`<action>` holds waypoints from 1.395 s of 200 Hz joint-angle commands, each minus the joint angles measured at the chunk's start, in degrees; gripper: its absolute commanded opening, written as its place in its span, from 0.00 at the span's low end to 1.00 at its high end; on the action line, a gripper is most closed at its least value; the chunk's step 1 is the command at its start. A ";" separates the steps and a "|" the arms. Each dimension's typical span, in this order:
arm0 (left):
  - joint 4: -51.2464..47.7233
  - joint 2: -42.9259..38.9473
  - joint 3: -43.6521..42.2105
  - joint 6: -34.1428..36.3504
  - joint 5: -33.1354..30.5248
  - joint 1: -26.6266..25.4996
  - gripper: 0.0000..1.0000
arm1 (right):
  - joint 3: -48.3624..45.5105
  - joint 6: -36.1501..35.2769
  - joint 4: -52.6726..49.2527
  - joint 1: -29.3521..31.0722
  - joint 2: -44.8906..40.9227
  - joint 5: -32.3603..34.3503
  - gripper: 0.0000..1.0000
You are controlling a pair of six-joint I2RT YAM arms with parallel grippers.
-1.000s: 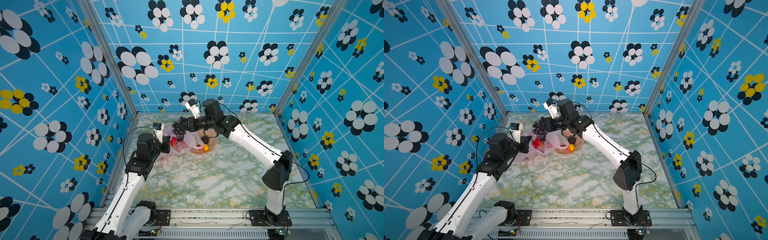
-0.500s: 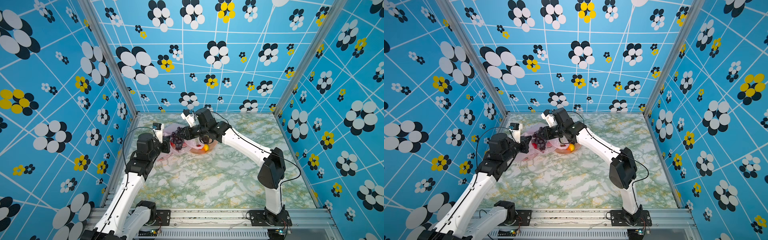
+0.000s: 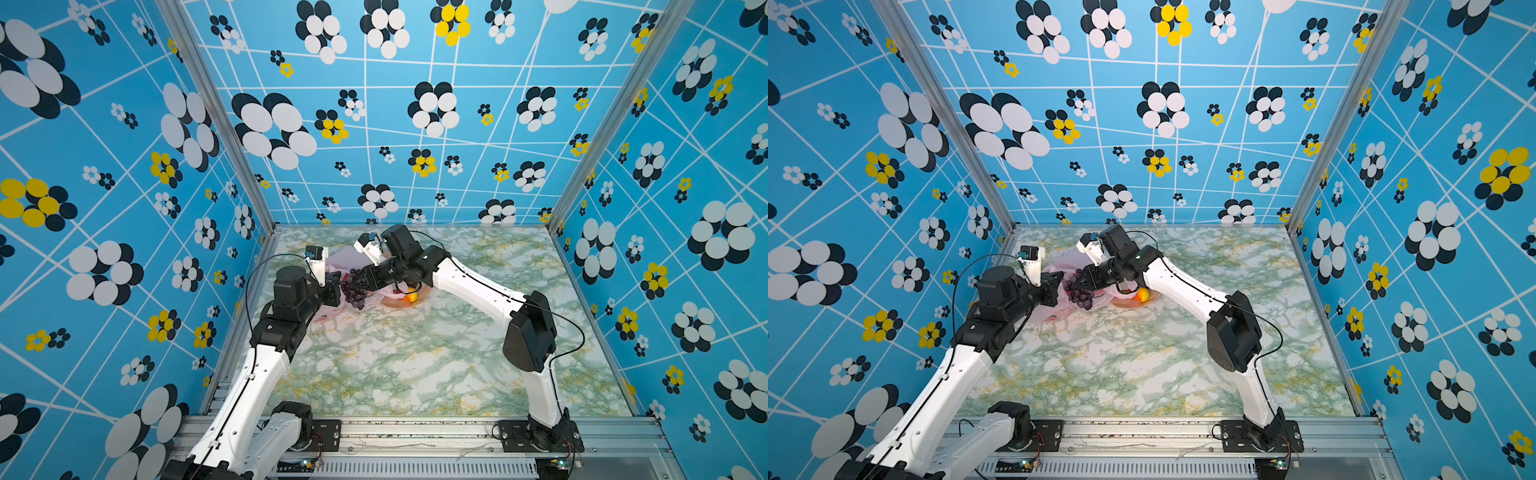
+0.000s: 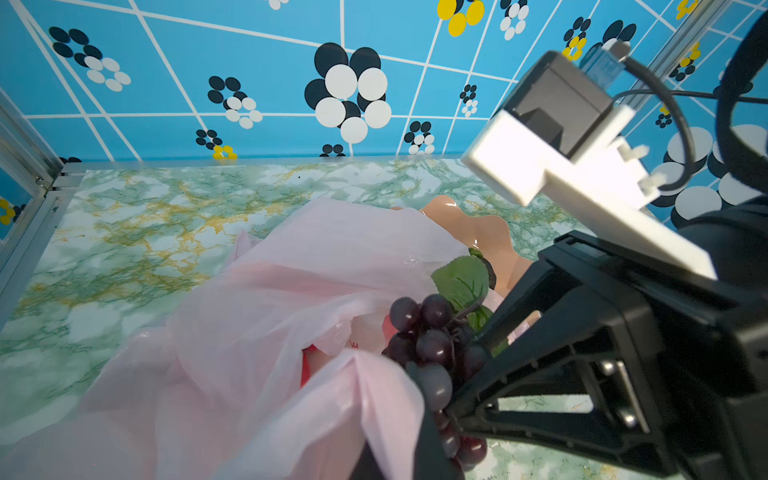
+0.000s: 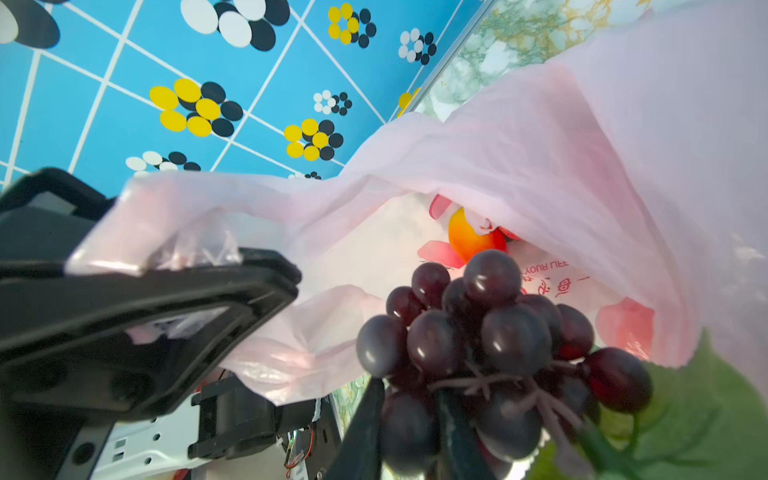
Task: Place the fruits into the plastic bag
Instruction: 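Carry the grape bunch with the right gripper over the bag mouth, then lower the grapes into the bag and open the right gripper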
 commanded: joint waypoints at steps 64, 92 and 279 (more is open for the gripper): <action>1.81 -1.56 0.57 -0.71 1.19 -0.05 0.00 | 5.78 -1.03 -2.82 0.96 4.72 -4.24 0.21; 2.51 -2.18 0.21 -1.04 1.76 -0.04 0.00 | 8.33 -1.10 -4.78 1.00 7.27 -4.61 0.22; 4.37 -1.22 0.13 -4.10 4.91 0.35 0.00 | 11.24 16.91 13.57 2.30 13.90 -7.71 0.23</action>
